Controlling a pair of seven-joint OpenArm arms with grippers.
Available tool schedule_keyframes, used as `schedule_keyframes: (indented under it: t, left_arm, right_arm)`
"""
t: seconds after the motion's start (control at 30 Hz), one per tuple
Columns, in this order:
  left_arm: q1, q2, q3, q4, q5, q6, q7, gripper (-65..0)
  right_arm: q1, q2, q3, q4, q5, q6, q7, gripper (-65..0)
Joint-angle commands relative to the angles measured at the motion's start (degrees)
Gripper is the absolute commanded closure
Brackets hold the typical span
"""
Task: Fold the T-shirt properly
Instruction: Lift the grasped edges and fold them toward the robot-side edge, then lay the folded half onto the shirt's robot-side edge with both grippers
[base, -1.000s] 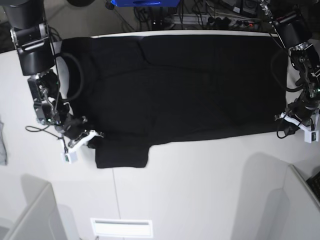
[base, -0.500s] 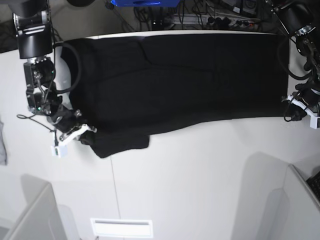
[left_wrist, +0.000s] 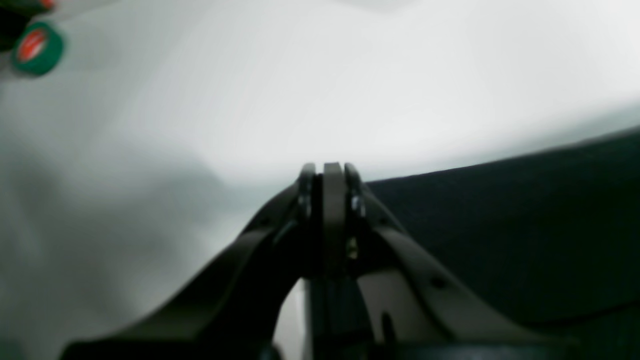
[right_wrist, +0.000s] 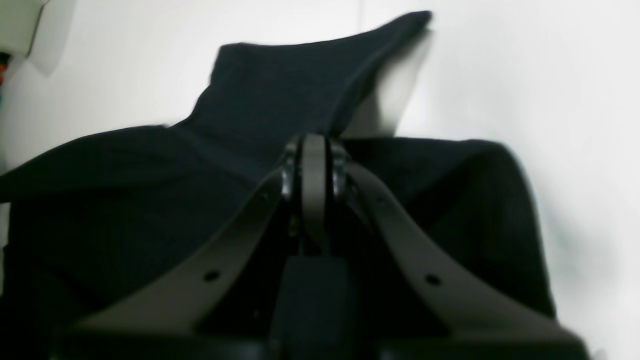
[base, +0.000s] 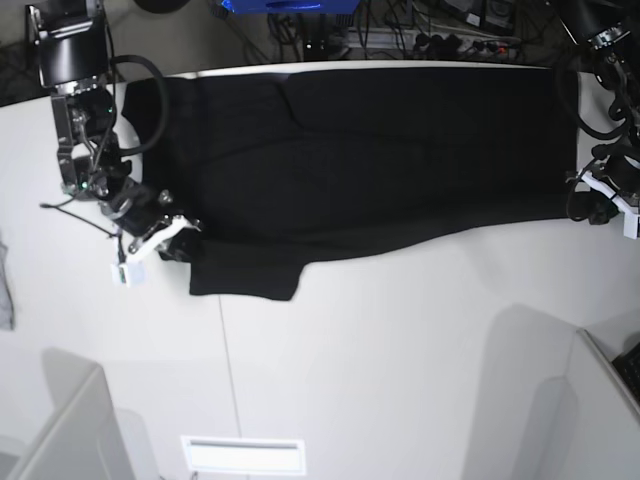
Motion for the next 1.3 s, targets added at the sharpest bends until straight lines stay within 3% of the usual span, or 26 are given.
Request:
schedule_keyframes:
  t: [0.0, 0.3, 0.83, 1.07, 1.27]
  left_arm:
    - [0.3, -0.8, -1.1, 1.7, -0.5, 0.2, -1.3, 0.0]
    - [3.7, -0.4, -1.5, 4.2, -0.5, 0.2, -1.2, 0.0]
    - [8.1, -0.3, -1.7, 5.5, -0.6, 0.1, -1.2, 0.0]
    - [9.0, -0.1, -1.8, 5.5, -0.6, 0.1, -1.2, 0.0]
    - [9.3, -0.1, -1.8, 5.6, -0.6, 0.1, -1.2, 0.0]
  right_arm:
    - [0.3, 0.8, 2.2, 1.6, 0.6, 0.2, 0.2, 0.0]
    - [-1.2, 0.7, 5.9, 5.6, 0.5, 0.2, -5.8, 0.0]
    - [-8.3, 0.5, 9.6, 9.6, 0.9, 0.2, -6.2, 0.0]
    - [-10.1, -2.8, 18.6, 13.7, 0.7, 0.2, -14.9, 0.0]
    - [-10.4, -4.7, 21.5, 17.3, 0.5, 0.2, -20.1, 0.0]
